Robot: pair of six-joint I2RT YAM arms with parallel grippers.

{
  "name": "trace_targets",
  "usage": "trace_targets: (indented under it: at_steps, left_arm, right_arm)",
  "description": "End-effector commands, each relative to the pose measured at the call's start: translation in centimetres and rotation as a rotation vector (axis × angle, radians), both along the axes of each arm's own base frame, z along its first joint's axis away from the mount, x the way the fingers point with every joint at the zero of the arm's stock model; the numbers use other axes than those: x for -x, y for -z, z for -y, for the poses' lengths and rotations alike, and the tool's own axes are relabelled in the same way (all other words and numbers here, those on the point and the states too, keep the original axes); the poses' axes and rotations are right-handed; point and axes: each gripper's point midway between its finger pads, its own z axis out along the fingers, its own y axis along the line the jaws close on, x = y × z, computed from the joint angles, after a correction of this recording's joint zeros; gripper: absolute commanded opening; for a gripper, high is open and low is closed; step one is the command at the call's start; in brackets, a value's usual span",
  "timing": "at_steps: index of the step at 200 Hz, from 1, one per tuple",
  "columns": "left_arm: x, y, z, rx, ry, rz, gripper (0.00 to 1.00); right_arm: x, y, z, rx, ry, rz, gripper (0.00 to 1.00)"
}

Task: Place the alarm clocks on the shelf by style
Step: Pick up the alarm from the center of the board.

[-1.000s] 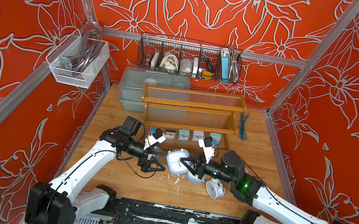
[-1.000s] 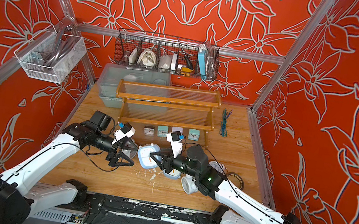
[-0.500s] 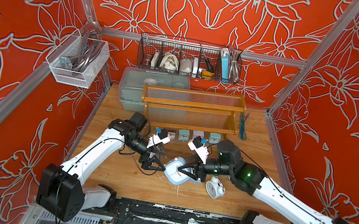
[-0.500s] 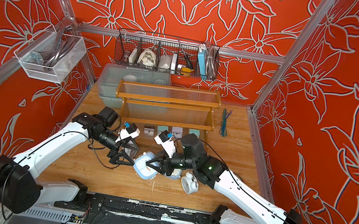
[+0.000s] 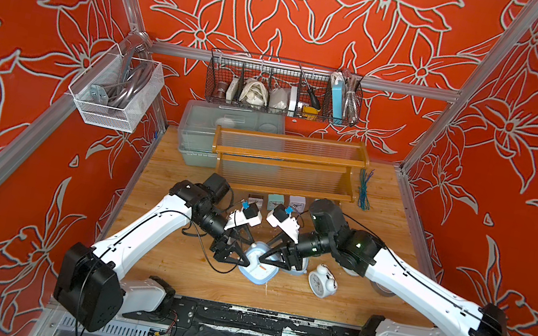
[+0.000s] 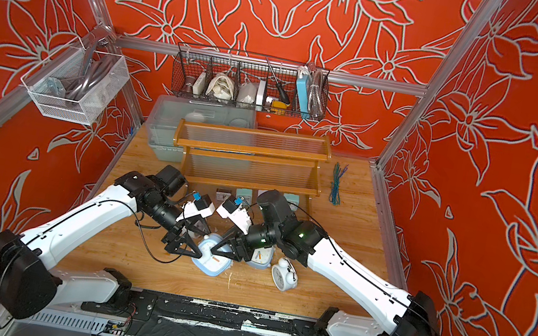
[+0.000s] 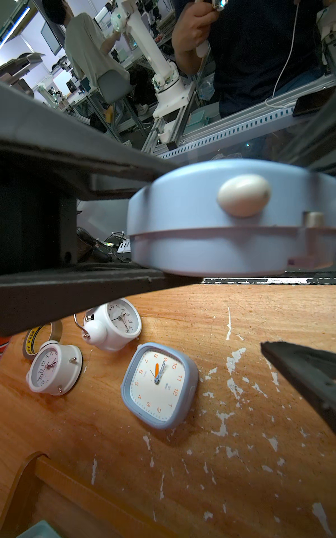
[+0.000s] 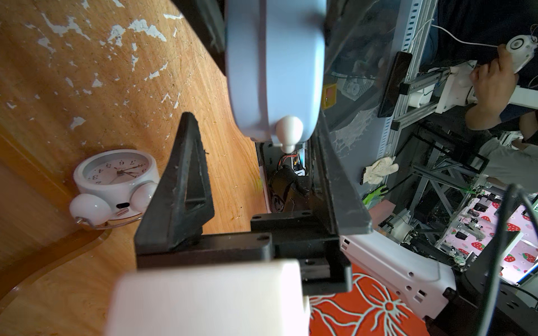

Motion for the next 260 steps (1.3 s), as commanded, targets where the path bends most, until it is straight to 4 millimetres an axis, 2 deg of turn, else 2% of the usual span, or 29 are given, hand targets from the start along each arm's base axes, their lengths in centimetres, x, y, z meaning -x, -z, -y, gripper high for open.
trace_targets:
  at_steps: [1, 26, 81, 94, 132, 163, 199, 233, 260]
  left_arm:
    - [0.5, -0.6, 0.3, 0.025, 0.012, -0.013, 0.78]
    - [0.6, -0.8, 0.5, 0.034, 0.014, -0.023, 0.67]
    - [0.4, -0.8, 0.6, 0.048, -0.023, -0.018, 0.37]
    - [0.3, -0.8, 0.7, 0.052, -0.034, -0.013, 0.32]
    - [-0.5, -1.3, 0.6, 0.074, -0.088, -0.031, 0.13]
    - [-2.8, -3.1, 0.1, 0.150, -0.196, -0.080, 0.12]
    - [-6.2, -5.4, -1.0, 0.244, -0.329, -0.183, 0.12]
    - [-9.6, -7.3, -2.1, 0.316, -0.459, -0.246, 0.12]
    - [-11.3, -8.7, -2.3, 0.356, -0.550, -0.284, 0.13]
  right_arm:
    - [0.2, -1.7, -0.4, -0.040, -0.043, 0.028, 0.32]
    - [-0.2, -1.5, -0.7, -0.033, -0.040, 0.035, 0.32]
    - [-1.4, -1.2, -0.9, -0.025, 0.001, 0.041, 0.39]
    - [-1.9, -1.0, -0.8, -0.022, 0.024, 0.043, 0.45]
    - [-3.4, -0.2, 0.5, -0.016, 0.166, 0.049, 0.77]
    - [-5.3, -0.1, 2.0, -0.049, 0.375, 0.040, 1.00]
    - [-7.3, -2.8, 3.1, -0.274, 0.593, -0.037, 1.00]
    - [-10.4, -5.0, 3.9, -0.435, 0.805, -0.114, 1.00]
    - [-11.6, -6.4, 3.4, -0.546, 0.900, -0.201, 1.00]
